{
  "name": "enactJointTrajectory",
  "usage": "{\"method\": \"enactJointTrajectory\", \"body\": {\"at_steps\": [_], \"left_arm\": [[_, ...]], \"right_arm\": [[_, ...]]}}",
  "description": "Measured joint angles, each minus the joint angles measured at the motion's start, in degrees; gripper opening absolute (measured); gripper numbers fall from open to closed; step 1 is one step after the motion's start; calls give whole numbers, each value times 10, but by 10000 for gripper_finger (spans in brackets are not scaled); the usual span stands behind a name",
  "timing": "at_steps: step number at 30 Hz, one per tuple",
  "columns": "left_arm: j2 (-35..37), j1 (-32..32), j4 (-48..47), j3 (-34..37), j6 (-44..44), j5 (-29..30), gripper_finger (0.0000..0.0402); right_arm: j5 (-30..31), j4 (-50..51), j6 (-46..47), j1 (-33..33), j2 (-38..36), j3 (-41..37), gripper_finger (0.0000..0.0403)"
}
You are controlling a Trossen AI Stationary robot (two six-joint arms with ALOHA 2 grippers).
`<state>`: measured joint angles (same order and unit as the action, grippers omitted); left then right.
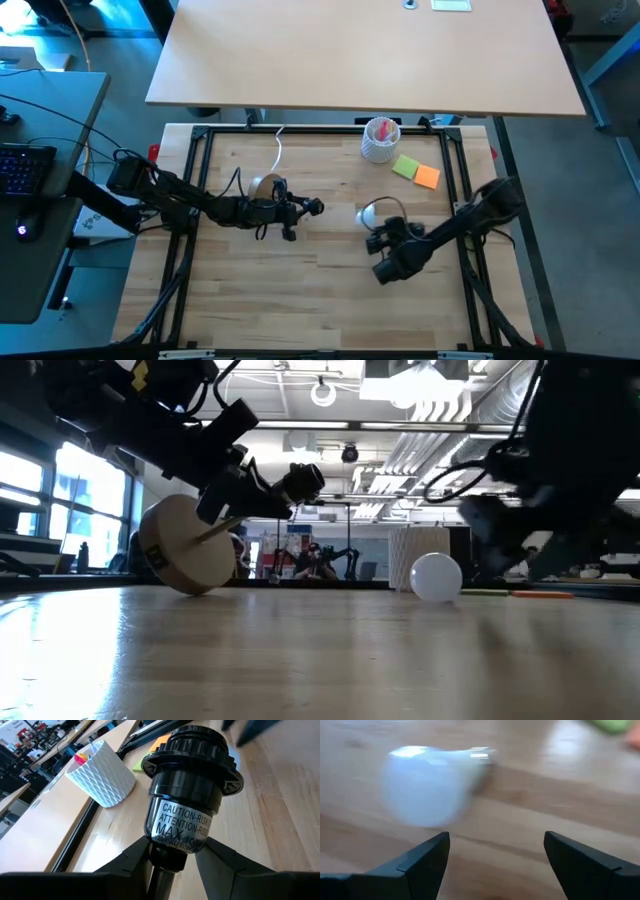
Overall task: Screw lightbulb
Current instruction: Insert the white lightbulb into the desk lamp
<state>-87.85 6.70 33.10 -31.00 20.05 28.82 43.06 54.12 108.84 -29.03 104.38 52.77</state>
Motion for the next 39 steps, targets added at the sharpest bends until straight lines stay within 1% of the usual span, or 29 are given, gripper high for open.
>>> {"method": "enactJointTrajectory", "body": {"at_steps": [2, 3, 4, 6, 8, 9, 12, 15, 16, 18, 23, 26, 28, 30, 33, 37, 39], "left_arm": [[0, 0, 0, 0, 0, 0, 133], [0, 0, 0, 0, 0, 0, 133], [0, 0, 0, 0, 0, 0, 133], [0, 0, 1, 0, 0, 0, 133], [0, 0, 1, 0, 0, 0, 133], [0, 0, 1, 0, 0, 0, 133], [0, 0, 2, 0, 0, 0, 133], [0, 0, 2, 0, 0, 0, 133], [0, 0, 2, 0, 0, 0, 133], [0, 0, 2, 0, 0, 0, 133], [0, 0, 2, 0, -3, 0, 133], [0, 0, 2, 0, -3, -1, 133], [0, 0, 2, 0, -4, -1, 133], [0, 0, 2, 0, -5, -1, 133], [0, 0, 2, 0, -5, -1, 133], [0, 0, 2, 0, -5, -2, 133], [0, 0, 2, 0, -5, -2, 133]], "right_arm": [[-12, 64, 32, -17, -9, 0, 323], [-13, 80, 34, -27, -15, 0, 323], [-10, 83, 23, -37, -21, -1, 323], [5, 48, -21, -55, -34, -7, 323], [23, -33, -78, -69, -46, -21, 323], [34, -85, -122, -73, -49, -28, 323], [45, -281, -314, -74, -50, -38, 323], [26, -447, -493, -43, -50, -40, 323], [13, -489, -536, -25, -51, -40, 323], [-5, -537, -581, 14, -51, -40, 323], [-36, -542, -573, 108, -51, -40, 323], [-66, -535, -560, 134, -51, -40, 323], [-68, -503, -535, 138, -51, -40, 323], [-68, -458, -497, 137, -51, -40, 323], [-69, -393, -439, 117, -55, -40, 323], [-70, -312, -366, 70, -80, -40, 323], [-69, -254, -331, 41, -101, -40, 323]]}}
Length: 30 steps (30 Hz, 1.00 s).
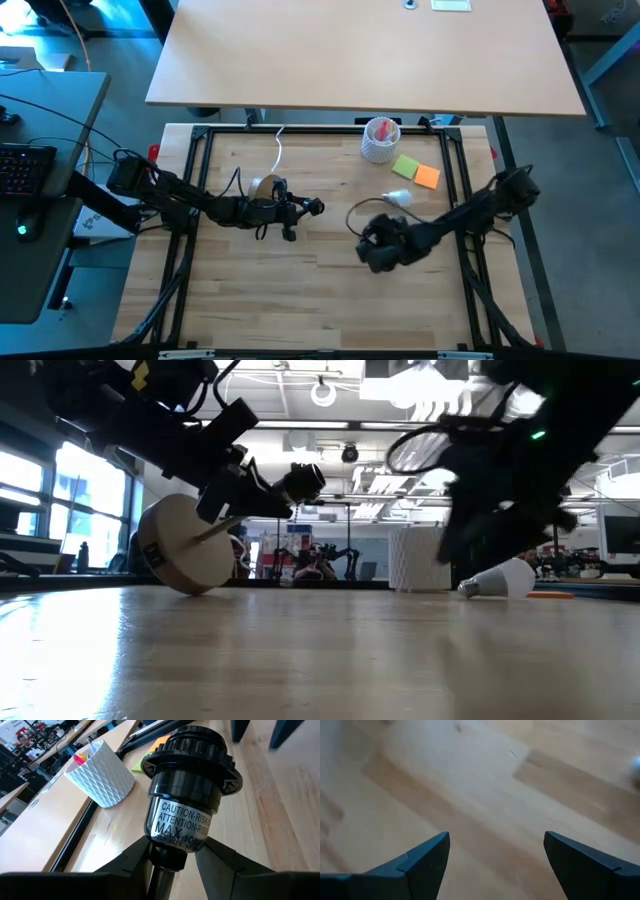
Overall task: Screw lightbulb
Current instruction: Insert the white lightbulb into the desk lamp
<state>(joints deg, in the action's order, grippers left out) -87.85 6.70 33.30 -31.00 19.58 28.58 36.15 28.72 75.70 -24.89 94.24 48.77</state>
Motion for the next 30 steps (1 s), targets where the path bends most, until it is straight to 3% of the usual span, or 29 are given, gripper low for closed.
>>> {"method": "enactJointTrajectory", "body": {"at_steps": [7, 12, 18, 24, 30], "left_arm": [[0, 0, 0, 0, 0, 0, 133], [0, 0, 6, 0, 0, 0, 133], [0, 0, 10, 0, 0, 0, 133], [0, 0, 10, 0, 0, -11, 133], [0, 0, 9, 0, 0, -15, 133]], "right_arm": [[-15, 257, 93, -69, -93, 0, 323], [-13, 308, -18, -42, -144, 0, 323], [-35, 266, -209, 69, -178, -5, 323], [-93, 93, -442, 175, -201, -71, 323], [-117, -51, -549, 265, -207, -128, 323]]}}
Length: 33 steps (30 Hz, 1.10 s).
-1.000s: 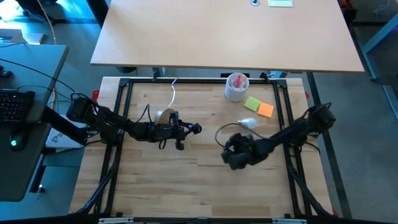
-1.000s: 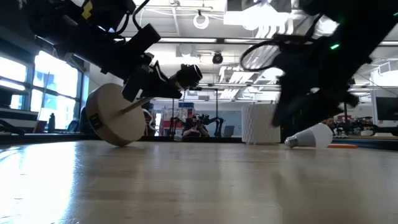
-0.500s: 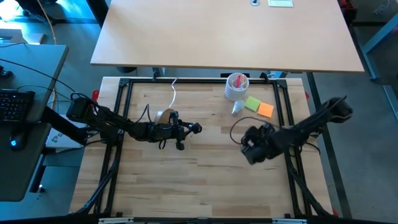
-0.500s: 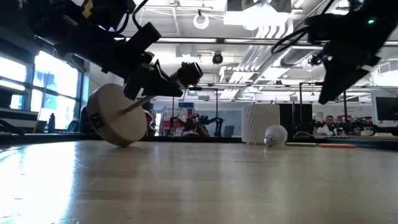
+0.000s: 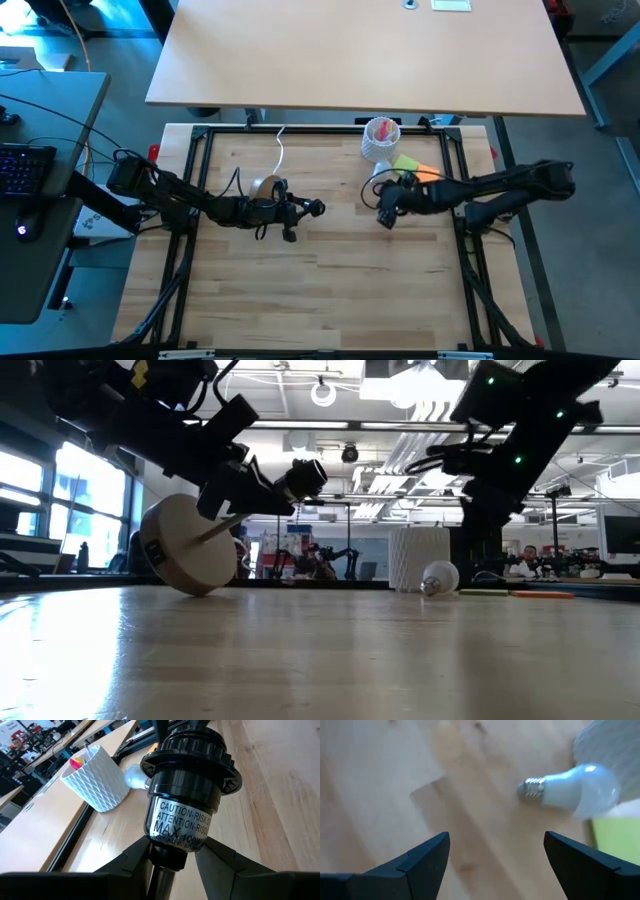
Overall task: Screw lightbulb
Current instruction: Insert the white lightbulb into the desk lamp
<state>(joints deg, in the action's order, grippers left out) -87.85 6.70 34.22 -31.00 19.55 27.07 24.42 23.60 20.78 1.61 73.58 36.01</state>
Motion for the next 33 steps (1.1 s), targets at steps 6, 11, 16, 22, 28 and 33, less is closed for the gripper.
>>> {"method": "enactJointTrajectory", "body": {"at_steps": [6, 11, 16, 22, 28, 33], "left_arm": [[0, 0, 0, 0, -9, -1, 133], [0, 0, 0, 0, -9, -5, 133], [0, 0, 0, 0, -10, -6, 133], [0, 0, 0, 0, -10, -6, 133], [0, 0, 0, 0, -14, -7, 133], [0, 0, -1, 0, -18, -11, 133]], "right_arm": [[44, -117, -64, 76, 0, -21, 323], [41, -112, 29, 171, 0, -20, 323], [14, -94, 66, 227, 0, -21, 323], [-70, -74, 56, 232, 0, -21, 323], [-79, -2, 57, 191, -7, -21, 323], [-51, 24, 47, 117, -63, -21, 323]]}}
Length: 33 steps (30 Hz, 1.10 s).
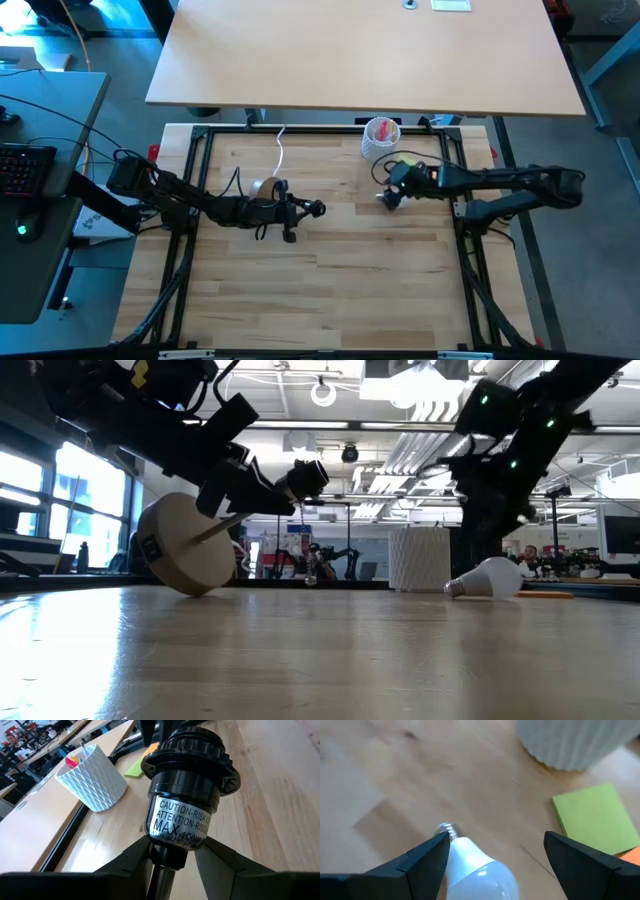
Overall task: Screw lightbulb
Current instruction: Insert the white lightbulb into the desk lamp
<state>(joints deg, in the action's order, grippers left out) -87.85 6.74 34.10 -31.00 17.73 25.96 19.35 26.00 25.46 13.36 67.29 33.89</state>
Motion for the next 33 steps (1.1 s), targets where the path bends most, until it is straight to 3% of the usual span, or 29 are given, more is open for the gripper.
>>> {"method": "enactJointTrajectory", "body": {"at_steps": [4, 7, 10, 17, 21, 28, 33], "left_arm": [[0, 0, 0, 0, -6, 0, 133], [0, 0, 0, 0, -11, -2, 133], [0, 0, 0, 0, -15, -9, 133], [0, 0, 0, 0, -19, -17, 133], [0, 0, 1, 0, -20, -17, 133], [0, 0, 1, 0, -22, -17, 133], [0, 0, 4, 0, -22, -17, 133]], "right_arm": [[18, 30, 7, -74, -56, 0, 323], [12, 70, 52, -133, -95, 0, 323], [44, 86, 105, -205, -129, -20, 323], [145, -57, 210, -345, -152, -160, 323], [147, -182, 208, -368, -136, -224, 323], [167, -219, 257, -369, -99, -265, 323], [173, -346, 203, -369, -38, -265, 323]]}}
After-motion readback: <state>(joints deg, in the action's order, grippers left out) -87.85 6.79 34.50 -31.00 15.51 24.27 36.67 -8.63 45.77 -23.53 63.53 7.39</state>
